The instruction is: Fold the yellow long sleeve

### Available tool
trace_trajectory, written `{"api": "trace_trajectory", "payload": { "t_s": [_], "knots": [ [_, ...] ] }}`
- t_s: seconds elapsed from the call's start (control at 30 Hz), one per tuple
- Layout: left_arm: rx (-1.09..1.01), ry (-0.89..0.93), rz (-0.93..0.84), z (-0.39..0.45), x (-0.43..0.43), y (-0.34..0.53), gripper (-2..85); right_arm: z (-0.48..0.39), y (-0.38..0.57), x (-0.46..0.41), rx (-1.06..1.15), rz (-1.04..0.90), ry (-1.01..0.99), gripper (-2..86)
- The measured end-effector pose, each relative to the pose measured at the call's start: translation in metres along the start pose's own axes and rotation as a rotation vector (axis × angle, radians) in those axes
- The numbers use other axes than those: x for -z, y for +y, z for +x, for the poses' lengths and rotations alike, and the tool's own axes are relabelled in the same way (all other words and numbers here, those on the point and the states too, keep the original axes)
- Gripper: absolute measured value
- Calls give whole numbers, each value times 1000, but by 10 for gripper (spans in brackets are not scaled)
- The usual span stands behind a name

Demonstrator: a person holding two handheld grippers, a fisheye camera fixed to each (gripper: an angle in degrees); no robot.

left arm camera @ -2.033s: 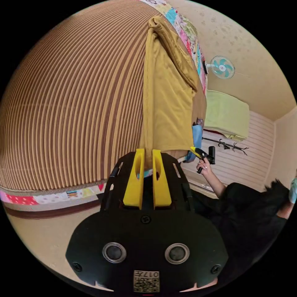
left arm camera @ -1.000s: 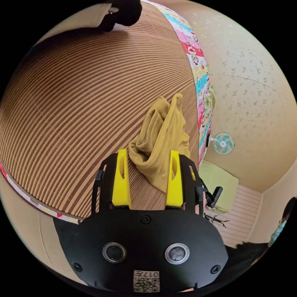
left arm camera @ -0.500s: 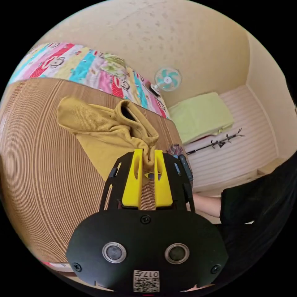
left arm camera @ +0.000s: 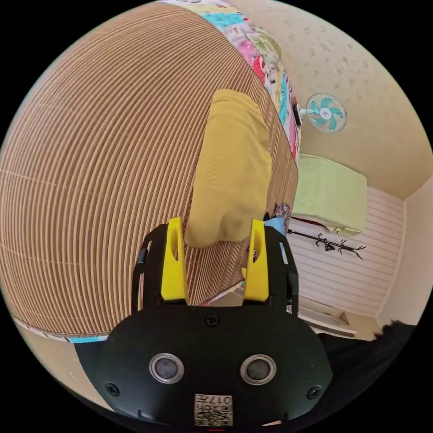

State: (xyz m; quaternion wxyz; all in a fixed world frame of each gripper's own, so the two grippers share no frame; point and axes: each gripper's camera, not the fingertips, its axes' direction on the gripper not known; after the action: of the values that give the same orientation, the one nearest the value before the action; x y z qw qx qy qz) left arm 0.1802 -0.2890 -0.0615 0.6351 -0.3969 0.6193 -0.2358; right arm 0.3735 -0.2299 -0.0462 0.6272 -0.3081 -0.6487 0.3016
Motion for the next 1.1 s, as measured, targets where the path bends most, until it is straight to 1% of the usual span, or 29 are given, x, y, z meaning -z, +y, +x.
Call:
{"api": "trace_trajectory", "payload": {
  "t_s": [0.03,0.07,0.1,0.17,0.23,0.3,0.37,0.4,0.43,0.47,0.5,0.53,0.57,0.6,0.63,0.67,0.73,0.77,0.83,0.87,0.93,0.97,1.0,1.03,1.07,1.1],
  "knots": [
    [27,16,-67,-8,-20,-3,139,13,1,-3,-50,14,-112,168],
    [28,39,-89,-10,-27,-2,120,26,2,-9,-109,28,-212,193],
    [14,105,-103,-10,-34,2,81,32,3,-12,-138,36,-252,205],
    [-20,208,-110,-4,-33,17,65,49,5,-27,-215,85,-366,240],
    [-54,332,-104,8,-18,52,61,57,6,-40,-247,123,-452,251],
    [-97,346,-114,18,2,84,59,59,5,-54,-253,152,-566,251],
    [-141,322,-124,22,28,116,59,52,13,-71,-253,192,-680,219],
    [-159,311,-118,18,50,136,59,48,17,-78,-274,174,-674,203],
    [-170,332,-78,10,78,154,59,35,31,-93,-302,123,-611,186],
    [-171,349,-58,5,93,162,60,13,46,-106,-217,84,-592,183],
    [-188,400,-12,-6,128,176,60,2,55,-115,-180,55,-592,181],
    [-223,443,35,-16,166,189,60,-20,73,-134,-141,5,-601,177],
    [-245,455,55,-19,186,196,60,-44,93,-157,-115,-22,-621,174],
    [-298,466,99,-24,227,208,60,-57,104,-170,-101,-34,-632,172],
    [-345,468,150,-29,269,221,60,-83,122,-199,-76,-62,-656,168],
    [-366,471,177,-32,292,227,60,-110,137,-230,-46,-107,-685,164],
    [-457,487,274,-40,380,248,61,-155,159,-277,27,-175,-727,158],
    [-483,484,296,-41,401,253,62,-186,174,-307,92,-211,-749,154],
    [-583,421,366,-41,478,276,62,-229,198,-349,184,-249,-785,147],
    [-600,394,382,-42,496,281,63,-251,214,-376,246,-267,-801,142],
    [-604,256,464,-57,551,302,64,-273,236,-417,276,-293,-811,134],
    [-588,221,481,-63,560,306,65,-278,251,-444,272,-303,-796,128],
    [-532,162,500,-82,575,312,67,-279,257,-457,272,-308,-776,125],
    [-442,105,502,-107,583,314,73,-275,269,-483,271,-324,-705,119],
    [-393,71,501,-121,585,315,76,-265,278,-510,258,-375,-597,112],
    [-286,-19,479,-152,583,317,90,-258,282,-522,239,-402,-532,104]
  ]
}}
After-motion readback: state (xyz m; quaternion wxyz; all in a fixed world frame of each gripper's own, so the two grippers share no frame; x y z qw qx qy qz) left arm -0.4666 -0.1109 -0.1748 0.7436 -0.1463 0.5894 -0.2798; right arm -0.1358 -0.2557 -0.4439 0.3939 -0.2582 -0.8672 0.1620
